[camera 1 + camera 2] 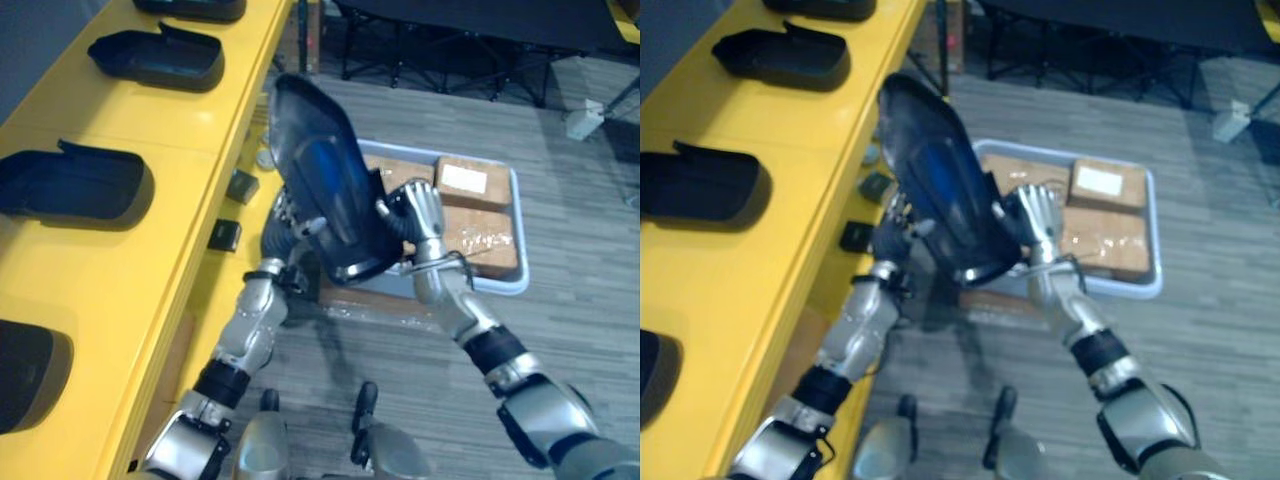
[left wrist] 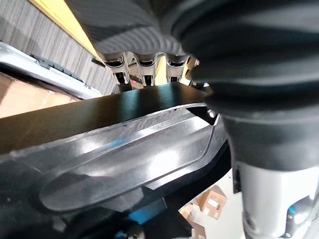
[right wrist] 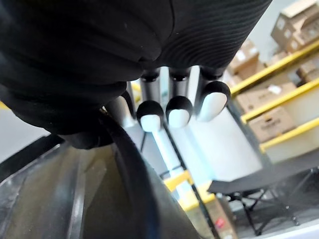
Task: Walk over and take plastic housings, then place them on the shelf
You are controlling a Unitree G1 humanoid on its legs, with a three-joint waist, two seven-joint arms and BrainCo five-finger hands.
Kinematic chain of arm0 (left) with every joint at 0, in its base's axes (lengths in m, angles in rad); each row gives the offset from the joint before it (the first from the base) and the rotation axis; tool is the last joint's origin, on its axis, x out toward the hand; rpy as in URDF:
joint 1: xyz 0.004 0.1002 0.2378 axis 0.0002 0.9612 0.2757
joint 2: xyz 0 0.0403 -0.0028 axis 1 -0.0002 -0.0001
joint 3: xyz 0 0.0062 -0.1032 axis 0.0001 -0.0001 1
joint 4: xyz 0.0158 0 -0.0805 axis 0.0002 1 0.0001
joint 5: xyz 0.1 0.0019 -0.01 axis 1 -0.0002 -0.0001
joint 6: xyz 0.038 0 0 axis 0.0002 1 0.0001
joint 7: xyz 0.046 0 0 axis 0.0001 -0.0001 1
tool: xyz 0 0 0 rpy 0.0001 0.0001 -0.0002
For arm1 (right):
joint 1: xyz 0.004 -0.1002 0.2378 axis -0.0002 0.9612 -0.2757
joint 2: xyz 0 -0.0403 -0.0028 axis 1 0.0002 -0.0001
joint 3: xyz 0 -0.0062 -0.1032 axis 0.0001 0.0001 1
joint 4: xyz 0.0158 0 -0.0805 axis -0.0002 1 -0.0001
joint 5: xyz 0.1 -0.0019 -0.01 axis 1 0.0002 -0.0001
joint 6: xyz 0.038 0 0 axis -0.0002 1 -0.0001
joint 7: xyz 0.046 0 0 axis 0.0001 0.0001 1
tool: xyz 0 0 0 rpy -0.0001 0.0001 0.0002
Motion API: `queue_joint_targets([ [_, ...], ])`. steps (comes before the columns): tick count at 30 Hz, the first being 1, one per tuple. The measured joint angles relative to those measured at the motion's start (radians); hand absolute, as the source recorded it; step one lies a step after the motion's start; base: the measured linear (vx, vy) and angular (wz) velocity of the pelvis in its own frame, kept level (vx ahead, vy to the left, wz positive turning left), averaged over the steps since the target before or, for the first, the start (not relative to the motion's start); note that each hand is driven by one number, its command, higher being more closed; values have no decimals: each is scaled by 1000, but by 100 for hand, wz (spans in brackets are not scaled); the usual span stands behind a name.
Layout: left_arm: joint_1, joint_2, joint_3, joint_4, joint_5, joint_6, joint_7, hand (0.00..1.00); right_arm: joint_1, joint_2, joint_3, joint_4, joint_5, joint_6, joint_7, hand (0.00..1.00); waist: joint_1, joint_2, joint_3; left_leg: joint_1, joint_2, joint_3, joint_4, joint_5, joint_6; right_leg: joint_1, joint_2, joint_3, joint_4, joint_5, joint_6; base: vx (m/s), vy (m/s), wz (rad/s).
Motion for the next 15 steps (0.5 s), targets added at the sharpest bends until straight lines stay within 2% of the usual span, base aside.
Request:
queue_joint_targets([
  [7,26,4,-10,0,10,37,2,0,-10,15,18,-22,27,-30,-1,100,1,2,-1,11,-1,-2,-4,1,-1,19,2,-2,-17,3,-1,0,0,0],
  [10,33,5,-25,0,41,53,25,0,-10,35,30,-84,47,-33,-2,100,1,2,-1,11,-1,-3,-3,1,-1,21,3,-3,-22,4,-1,0,0,0],
  [11,35,5,-27,0,47,70,33,100,-11,34,35,-107,57,-34,0,100,1,2,-1,11,-1,-4,-3,1,-1,24,3,-4,-25,4,-1,0,0,0],
  [15,54,7,-24,0,76,86,65,100,-8,38,55,-128,60,-34,7,100,3,2,-1,11,-3,-4,-4,1,-1,25,2,-5,-27,4,-1,0,0,0],
])
